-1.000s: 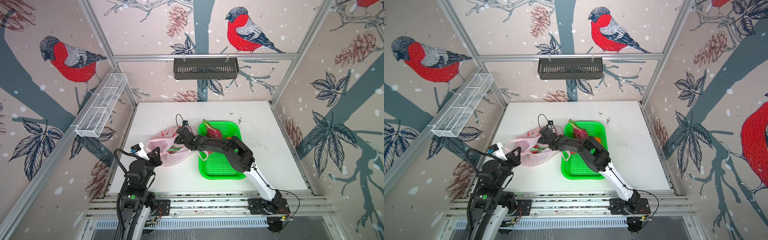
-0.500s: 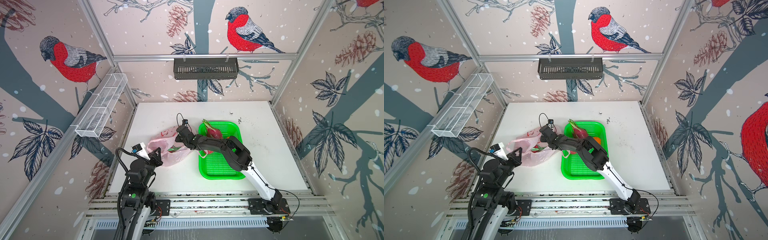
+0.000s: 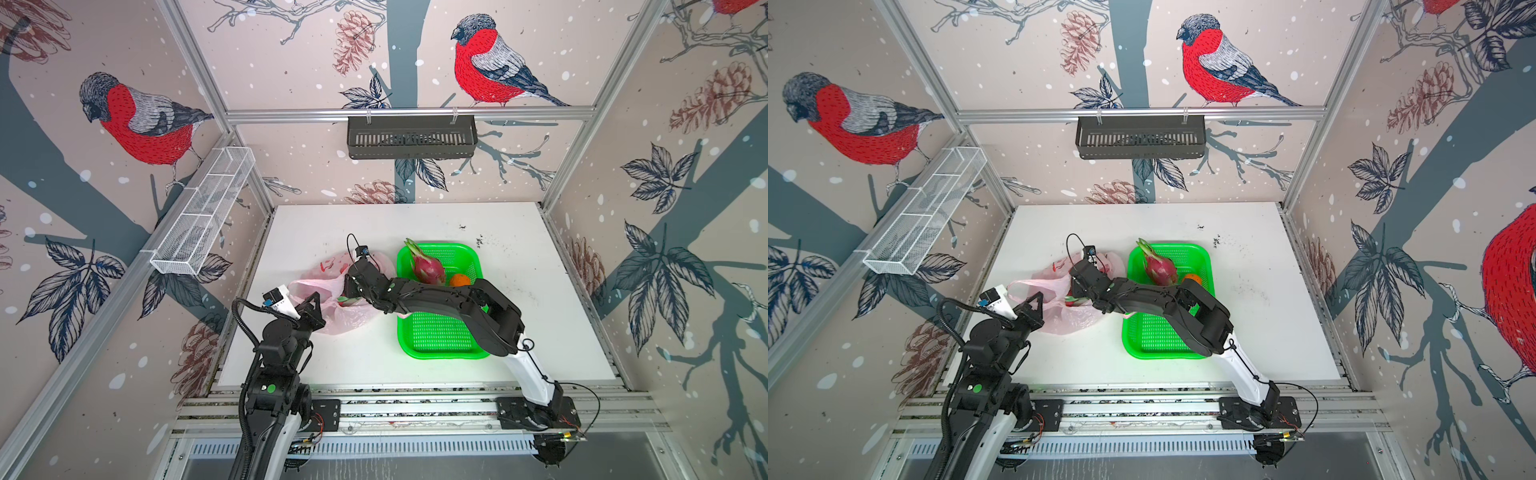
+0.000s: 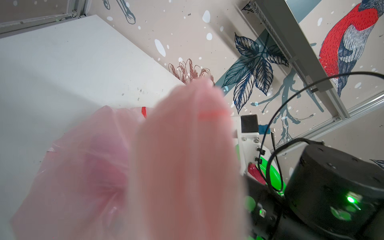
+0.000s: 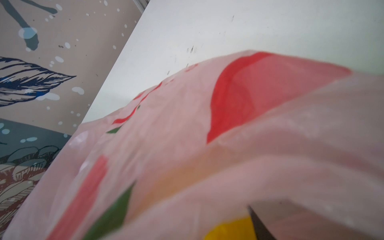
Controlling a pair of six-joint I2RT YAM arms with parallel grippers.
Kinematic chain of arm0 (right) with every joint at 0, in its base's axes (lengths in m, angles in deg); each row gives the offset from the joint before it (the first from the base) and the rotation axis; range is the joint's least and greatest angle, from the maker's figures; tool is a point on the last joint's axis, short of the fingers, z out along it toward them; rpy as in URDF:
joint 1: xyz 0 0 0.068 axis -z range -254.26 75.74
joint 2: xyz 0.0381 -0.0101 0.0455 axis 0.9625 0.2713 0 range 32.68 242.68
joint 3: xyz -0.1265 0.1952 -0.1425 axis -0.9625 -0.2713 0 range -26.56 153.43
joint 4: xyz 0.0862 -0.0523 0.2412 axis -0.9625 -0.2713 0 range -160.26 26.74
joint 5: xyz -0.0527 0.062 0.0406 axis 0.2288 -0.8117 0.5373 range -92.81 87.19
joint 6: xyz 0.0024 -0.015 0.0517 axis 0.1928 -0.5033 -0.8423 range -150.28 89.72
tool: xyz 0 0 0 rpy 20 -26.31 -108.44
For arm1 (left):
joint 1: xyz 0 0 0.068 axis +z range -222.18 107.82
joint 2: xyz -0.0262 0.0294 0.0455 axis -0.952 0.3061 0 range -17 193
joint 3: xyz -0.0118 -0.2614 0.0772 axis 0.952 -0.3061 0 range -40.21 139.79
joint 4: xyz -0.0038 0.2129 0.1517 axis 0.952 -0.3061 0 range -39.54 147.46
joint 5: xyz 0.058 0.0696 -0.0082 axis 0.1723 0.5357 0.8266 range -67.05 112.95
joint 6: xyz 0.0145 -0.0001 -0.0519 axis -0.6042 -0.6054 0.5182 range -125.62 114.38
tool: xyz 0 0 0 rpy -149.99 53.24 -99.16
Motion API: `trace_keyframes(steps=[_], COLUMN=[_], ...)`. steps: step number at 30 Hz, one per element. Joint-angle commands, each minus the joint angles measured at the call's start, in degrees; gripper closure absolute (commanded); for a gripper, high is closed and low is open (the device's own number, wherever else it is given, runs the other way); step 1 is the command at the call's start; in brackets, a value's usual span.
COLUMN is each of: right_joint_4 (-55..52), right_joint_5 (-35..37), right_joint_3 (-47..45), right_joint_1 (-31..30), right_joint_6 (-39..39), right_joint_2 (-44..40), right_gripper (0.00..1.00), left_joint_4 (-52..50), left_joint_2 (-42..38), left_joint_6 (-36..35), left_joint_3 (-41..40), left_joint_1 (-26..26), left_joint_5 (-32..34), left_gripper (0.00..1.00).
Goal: Untie the knot of the plastic bag and take out the fruit
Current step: Pick up the fruit from the plastic bag.
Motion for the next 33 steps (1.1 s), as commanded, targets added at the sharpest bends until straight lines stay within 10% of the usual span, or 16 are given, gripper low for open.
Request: trace_keyframes(steps=[1, 33], right_joint_4=[-1.0, -21.8], right_joint_5=[0.2, 16.2], right_joint_3=[-2.9, -13.7], right_joint_1=[-1.4, -6.0], right_joint_6=[1.8, 4.1], right_joint_2=[-3.9, -34.8], right_gripper=[0.67, 0.69], left_joint_4=[6.7, 16.5], left_joint_2=[0.6, 8.0], left_joint_6=[0.4, -5.6], left_joint_3=[-0.3, 0.9], left_joint_1=[0.0, 0.0], left_joint_5=[1.3, -2.7], left_gripper=[1.00, 1.00])
